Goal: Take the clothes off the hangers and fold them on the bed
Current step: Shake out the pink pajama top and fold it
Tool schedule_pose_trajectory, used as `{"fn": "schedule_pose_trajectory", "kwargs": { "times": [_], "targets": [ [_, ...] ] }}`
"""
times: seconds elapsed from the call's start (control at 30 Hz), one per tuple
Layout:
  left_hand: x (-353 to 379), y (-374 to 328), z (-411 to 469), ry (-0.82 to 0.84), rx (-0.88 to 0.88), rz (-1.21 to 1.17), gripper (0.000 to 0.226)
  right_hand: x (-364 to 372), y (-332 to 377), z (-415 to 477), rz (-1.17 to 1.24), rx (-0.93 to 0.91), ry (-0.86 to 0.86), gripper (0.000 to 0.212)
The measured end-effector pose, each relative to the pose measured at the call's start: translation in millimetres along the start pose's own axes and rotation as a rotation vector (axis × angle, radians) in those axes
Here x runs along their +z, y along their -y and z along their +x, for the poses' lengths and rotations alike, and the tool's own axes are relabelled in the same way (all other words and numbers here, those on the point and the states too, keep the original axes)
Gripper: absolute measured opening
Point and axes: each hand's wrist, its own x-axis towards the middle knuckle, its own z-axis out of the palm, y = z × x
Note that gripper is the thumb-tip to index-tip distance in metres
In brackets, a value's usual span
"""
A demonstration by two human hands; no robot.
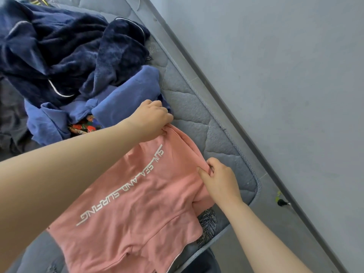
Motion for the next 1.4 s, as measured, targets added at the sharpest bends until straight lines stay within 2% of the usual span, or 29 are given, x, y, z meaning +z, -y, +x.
{"fn": "schedule_pose_trajectory", "kwargs": {
  "times": [0.13, 0.47, 0.63, 0.8, 0.87, 1.1, 1.27, 1.33, 1.4],
  "targets": [
    [-14, 7, -45, -0.089, -0.045, -0.007, 0.003, -3, 34, -36, 0.019, -0.064, -0.005, 0.028],
    [-20, 18, -199, -0.250, -0.110, -0.102, 0.006, 21, 110, -140, 0.018, -0.235, 0.090, 0.036],
    [-12, 16, -275, -0.452, -0.104, -0.095, 0.017, 64, 128, -191, -0.017, -0.283, 0.220, 0.033],
    [24, 13, -327, -0.382, -0.192, -0.082, 0.017, 110, 137, -217, -0.006, -0.305, 0.316, 0.029],
    [44, 12, -342, -0.314, -0.239, -0.107, 0.017, 128, 140, -220, -0.003, -0.313, 0.391, 0.027],
    [122, 11, -359, -0.108, -0.406, -0.215, 0.024, 187, 133, -220, -0.099, -0.316, 0.489, 0.024],
    [178, 0, -363, -0.092, -0.553, -0.300, 0.022, 229, 121, -219, -0.112, -0.273, 0.545, 0.016],
    [193, -5, -363, 0.001, -0.618, -0.361, 0.024, 237, 121, -216, -0.107, -0.244, 0.607, 0.016],
    [201, -11, -364, 0.007, -0.720, -0.508, 0.022, 237, 122, -208, -0.124, -0.234, 0.649, 0.016]
  ]
}}
